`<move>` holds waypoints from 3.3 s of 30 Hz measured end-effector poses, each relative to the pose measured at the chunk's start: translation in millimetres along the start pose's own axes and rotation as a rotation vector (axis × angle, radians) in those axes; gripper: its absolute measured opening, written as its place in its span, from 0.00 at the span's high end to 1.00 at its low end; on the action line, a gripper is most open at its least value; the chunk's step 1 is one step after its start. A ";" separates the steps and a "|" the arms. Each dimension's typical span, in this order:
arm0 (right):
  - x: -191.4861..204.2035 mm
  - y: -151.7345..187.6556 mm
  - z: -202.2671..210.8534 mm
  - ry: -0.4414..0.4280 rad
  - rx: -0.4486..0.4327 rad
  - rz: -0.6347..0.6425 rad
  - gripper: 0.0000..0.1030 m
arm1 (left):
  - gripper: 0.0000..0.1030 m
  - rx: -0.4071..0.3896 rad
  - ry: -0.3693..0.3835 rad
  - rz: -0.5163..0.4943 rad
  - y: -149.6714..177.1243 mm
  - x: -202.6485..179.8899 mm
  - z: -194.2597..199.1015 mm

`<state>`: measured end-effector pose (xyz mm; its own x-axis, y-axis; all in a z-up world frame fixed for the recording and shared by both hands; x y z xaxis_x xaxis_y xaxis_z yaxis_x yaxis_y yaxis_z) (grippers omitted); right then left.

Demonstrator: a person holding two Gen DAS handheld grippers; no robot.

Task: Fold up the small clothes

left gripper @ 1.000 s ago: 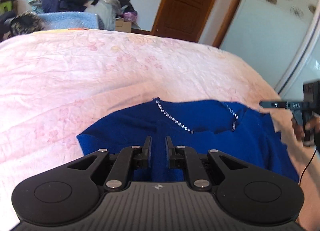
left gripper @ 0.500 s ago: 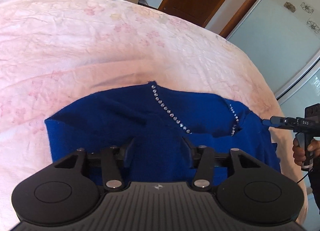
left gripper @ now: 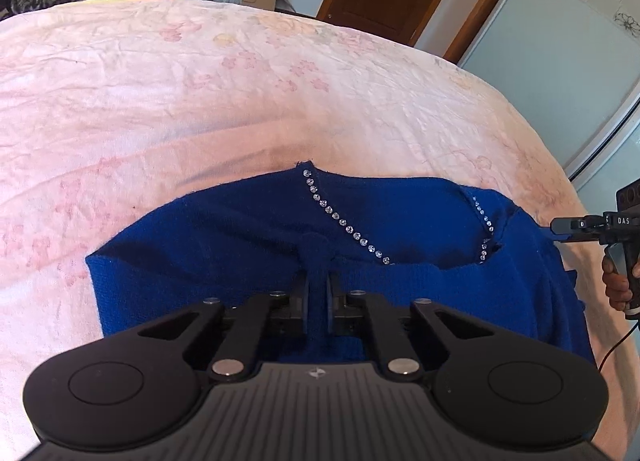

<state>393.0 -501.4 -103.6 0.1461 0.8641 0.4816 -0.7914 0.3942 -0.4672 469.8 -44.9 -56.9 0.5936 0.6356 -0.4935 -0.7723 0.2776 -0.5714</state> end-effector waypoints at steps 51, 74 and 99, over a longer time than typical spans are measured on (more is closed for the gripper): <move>-15.8 -17.2 -41.8 0.000 -0.110 -0.138 0.83 | 0.97 -0.144 -0.187 0.068 -24.4 46.7 3.0; 8.6 153.9 69.0 -0.074 0.041 -0.036 0.40 | 0.62 -0.185 -0.227 0.185 138.3 -32.1 90.7; -5.3 163.0 128.0 -0.098 -0.085 -0.157 0.34 | 0.83 -0.331 -0.016 0.454 163.4 -27.0 150.7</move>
<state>187.3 -481.7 -87.4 0.2022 0.7570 0.6214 -0.7098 0.5504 -0.4396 293.5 91.9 -38.1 0.2128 0.6501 -0.7294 -0.8356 -0.2659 -0.4807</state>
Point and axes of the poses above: each gripper's, at about its wrist camera, not at the fingertips, and z roughly against the way its jaws point, x to its left, y to its underside, the point moved 3 cm from there along -z, roughly the way its jaws point, and after that the axes turned 13 degrees about y, right-handed, at the moved point
